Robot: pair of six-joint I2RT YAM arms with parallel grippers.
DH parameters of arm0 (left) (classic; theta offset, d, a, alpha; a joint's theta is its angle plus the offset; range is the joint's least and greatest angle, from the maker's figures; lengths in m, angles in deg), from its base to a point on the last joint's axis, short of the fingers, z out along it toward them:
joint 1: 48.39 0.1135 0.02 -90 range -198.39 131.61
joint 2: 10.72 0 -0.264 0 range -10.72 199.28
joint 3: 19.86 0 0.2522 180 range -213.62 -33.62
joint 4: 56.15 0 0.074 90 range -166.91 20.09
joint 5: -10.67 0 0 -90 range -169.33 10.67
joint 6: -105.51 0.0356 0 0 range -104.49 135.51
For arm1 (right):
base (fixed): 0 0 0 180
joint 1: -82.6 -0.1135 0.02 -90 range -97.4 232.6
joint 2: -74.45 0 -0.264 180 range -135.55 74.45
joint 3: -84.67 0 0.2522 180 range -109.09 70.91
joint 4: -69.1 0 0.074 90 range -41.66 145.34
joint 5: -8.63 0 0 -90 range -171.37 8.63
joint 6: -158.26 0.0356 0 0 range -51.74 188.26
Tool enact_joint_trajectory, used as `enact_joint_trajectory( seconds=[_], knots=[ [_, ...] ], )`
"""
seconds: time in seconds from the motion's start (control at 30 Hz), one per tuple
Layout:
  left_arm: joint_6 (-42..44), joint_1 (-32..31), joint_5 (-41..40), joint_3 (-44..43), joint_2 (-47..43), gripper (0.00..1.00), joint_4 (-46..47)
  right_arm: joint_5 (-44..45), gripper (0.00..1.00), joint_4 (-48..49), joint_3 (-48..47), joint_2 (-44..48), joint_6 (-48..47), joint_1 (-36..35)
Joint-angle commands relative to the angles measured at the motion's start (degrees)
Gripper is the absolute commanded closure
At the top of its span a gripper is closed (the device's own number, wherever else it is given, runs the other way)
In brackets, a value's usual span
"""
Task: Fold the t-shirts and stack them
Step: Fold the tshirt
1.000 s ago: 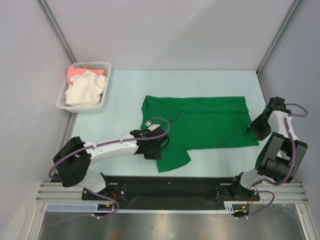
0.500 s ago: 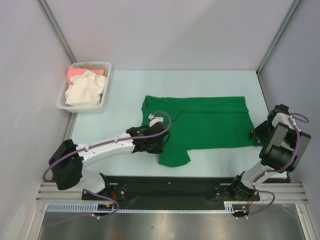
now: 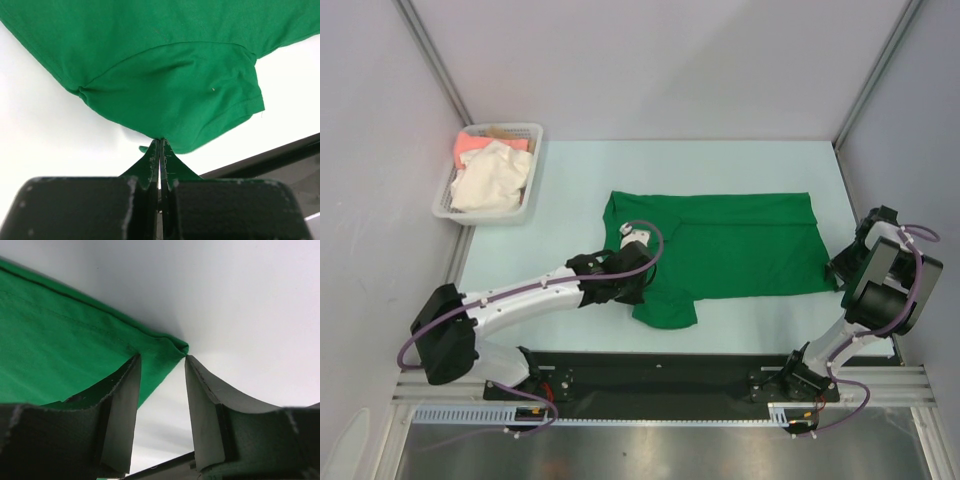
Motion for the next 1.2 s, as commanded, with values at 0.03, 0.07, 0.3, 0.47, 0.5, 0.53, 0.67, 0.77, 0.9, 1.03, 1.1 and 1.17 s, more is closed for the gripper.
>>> enact_joint_trajectory(
  seconds=[0.03, 0.07, 0.3, 0.47, 0.5, 0.53, 0.67, 0.77, 0.9, 1.03, 1.1, 1.17],
  knots=[
    [3.05, -0.07, -1.38, -2.52, -2.71, 1.0, -0.34, 3.01, 0.55, 0.5, -0.36, -0.07, 0.7, -0.81],
    [3.4, -0.07, -1.55, -2.7, -2.89, 1.0, -0.87, 3.28, 0.55, 0.32, -0.27, 0.1, 0.87, -1.33],
    [3.4, -0.07, -3.22, -4.54, -4.2, 1.0, -4.12, 2.49, 0.62, 2.78, 1.31, -0.25, 2.28, -3.01],
    [4.19, -0.07, -5.24, -5.51, -6.4, 0.99, -5.79, 2.66, 0.87, 3.66, 2.72, 0.72, 2.72, -2.66],
    [4.37, -0.07, -5.94, -6.03, -6.75, 1.0, -6.23, 2.75, 0.96, 3.05, 2.55, 1.42, 2.55, -2.66],
    [4.54, -0.07, -6.3, -6.13, -7.36, 1.0, -6.67, 3.19, 0.98, 2.61, 2.46, 1.77, 2.46, -2.66],
    [4.81, -0.07, -6.74, -5.07, -8.95, 1.0, -5.89, 5.3, 1.0, 1.29, 2.37, 3.44, 2.11, -2.31],
    [4.28, -0.07, -6.3, -3.58, -9.21, 1.0, -6.15, 4.95, 1.0, 1.2, 2.11, 3.62, 1.84, -2.22],
    [3.94, 0.02, -2.09, 1.07, -9.66, 0.68, -5.79, 3.11, 0.88, 1.2, 1.58, 2.48, 0.96, -2.31],
    [3.84, 0.81, 3.45, 3.1, -7.81, 0.4, -3.25, 2.32, 0.84, 1.64, 1.75, 2.83, 0.52, -2.31],
    [3.32, 1.42, 5.73, 4.15, -7.11, 0.36, -2.02, 1.62, 0.82, 1.99, 2.19, 3.09, 0.17, -2.31],
    [2.44, 3.26, 9.58, 5.47, -5.97, 0.34, 0.35, 1.26, 0.82, 2.08, 2.28, 3.01, 0.17, -2.57]
  ],
)
